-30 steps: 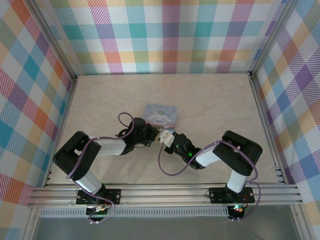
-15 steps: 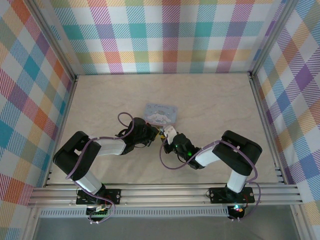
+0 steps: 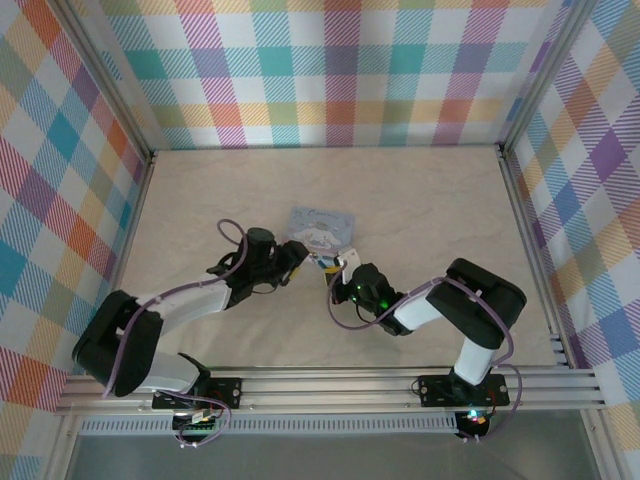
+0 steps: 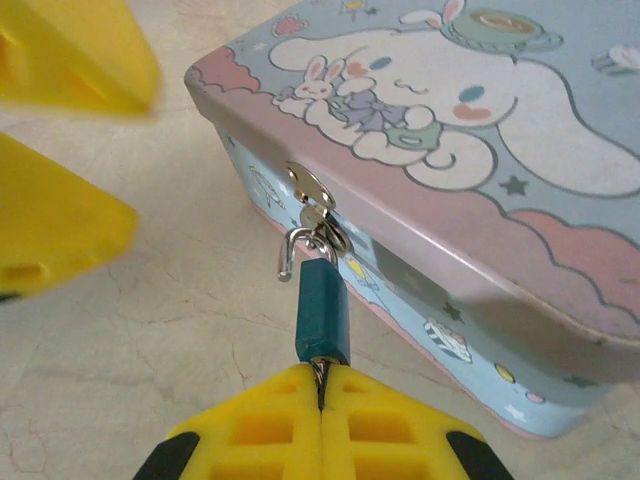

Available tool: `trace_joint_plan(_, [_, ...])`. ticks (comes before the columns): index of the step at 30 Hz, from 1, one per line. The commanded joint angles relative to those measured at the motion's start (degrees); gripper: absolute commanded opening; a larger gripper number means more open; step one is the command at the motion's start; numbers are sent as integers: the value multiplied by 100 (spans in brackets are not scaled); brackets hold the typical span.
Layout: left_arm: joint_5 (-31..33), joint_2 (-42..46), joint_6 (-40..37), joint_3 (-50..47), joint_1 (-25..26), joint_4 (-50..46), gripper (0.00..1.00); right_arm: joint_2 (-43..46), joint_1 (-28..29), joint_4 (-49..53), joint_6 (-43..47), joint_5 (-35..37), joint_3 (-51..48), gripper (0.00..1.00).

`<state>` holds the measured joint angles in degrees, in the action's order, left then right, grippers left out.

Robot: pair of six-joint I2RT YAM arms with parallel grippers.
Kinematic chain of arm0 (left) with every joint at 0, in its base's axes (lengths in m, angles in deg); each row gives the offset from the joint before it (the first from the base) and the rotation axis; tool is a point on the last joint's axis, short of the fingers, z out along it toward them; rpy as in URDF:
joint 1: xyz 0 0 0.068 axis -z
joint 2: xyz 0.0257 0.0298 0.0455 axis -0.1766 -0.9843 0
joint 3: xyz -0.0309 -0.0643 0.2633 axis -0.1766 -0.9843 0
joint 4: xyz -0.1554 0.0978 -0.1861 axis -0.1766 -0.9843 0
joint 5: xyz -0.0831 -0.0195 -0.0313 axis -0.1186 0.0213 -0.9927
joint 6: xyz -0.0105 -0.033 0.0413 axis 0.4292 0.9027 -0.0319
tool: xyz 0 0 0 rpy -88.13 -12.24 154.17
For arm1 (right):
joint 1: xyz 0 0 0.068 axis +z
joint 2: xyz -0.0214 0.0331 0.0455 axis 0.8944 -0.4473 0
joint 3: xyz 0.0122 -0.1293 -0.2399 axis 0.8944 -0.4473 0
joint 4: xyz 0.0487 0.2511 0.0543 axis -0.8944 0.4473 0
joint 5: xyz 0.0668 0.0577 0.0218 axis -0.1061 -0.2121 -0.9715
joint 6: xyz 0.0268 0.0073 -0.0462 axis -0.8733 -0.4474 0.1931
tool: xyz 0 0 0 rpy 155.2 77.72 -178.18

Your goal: Unlock the padlock with the key

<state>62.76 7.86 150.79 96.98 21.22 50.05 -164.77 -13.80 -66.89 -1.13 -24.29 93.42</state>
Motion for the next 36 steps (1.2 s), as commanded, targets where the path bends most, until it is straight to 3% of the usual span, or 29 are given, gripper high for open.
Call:
trace_joint_plan(1, [103,376,-612,287,-262,-976,60,368,-191,403,-710,-564,-107,0])
trace_joint_plan(7, [-89,376,-1017,568,-673,-1293,66,681,-742,955,-1712,-1858,-127,0])
trace_joint_plan(14, [7,-210,-1550,1214,-753,-1617,75,753,-1062,1793,-2520,-2430,89,3])
trace_joint_plan(25, [302,-1280,-2509,2255,-906,-2295,80,600,-1339,2160,-2795,-2858,151,16])
trace_joint_plan(31, [155,-1706,-2610,2343,-925,-2160,79,830,-1406,2614,-2480,-2657,154,27])
trace_joint_plan(36, [39,-1822,-2596,2241,-925,-2044,78,1073,-1576,1912,-2357,-2949,-47,36])
